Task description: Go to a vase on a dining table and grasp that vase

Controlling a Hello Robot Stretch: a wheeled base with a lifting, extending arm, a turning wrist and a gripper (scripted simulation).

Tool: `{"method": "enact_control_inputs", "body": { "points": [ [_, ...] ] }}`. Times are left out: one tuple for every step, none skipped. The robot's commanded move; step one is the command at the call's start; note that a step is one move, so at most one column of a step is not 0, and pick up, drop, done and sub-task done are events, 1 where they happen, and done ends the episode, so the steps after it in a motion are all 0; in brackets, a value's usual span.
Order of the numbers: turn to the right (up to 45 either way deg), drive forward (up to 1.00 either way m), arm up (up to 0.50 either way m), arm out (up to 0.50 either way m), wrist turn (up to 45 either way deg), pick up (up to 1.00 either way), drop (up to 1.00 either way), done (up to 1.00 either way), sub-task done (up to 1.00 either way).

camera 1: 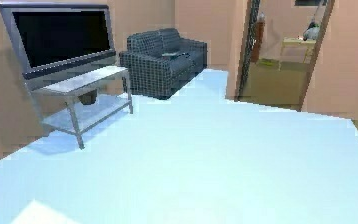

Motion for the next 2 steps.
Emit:
{"method": "enact_control_inputs", "body": {
  "points": [
    [-45.0,0.00,0.00,0.00,0.0,0.00,0.00,0.00,0.00],
    [0.0,0.60,0.00,0.00,0.0,0.00,0.00,0.00,0.00]
  ]
}}
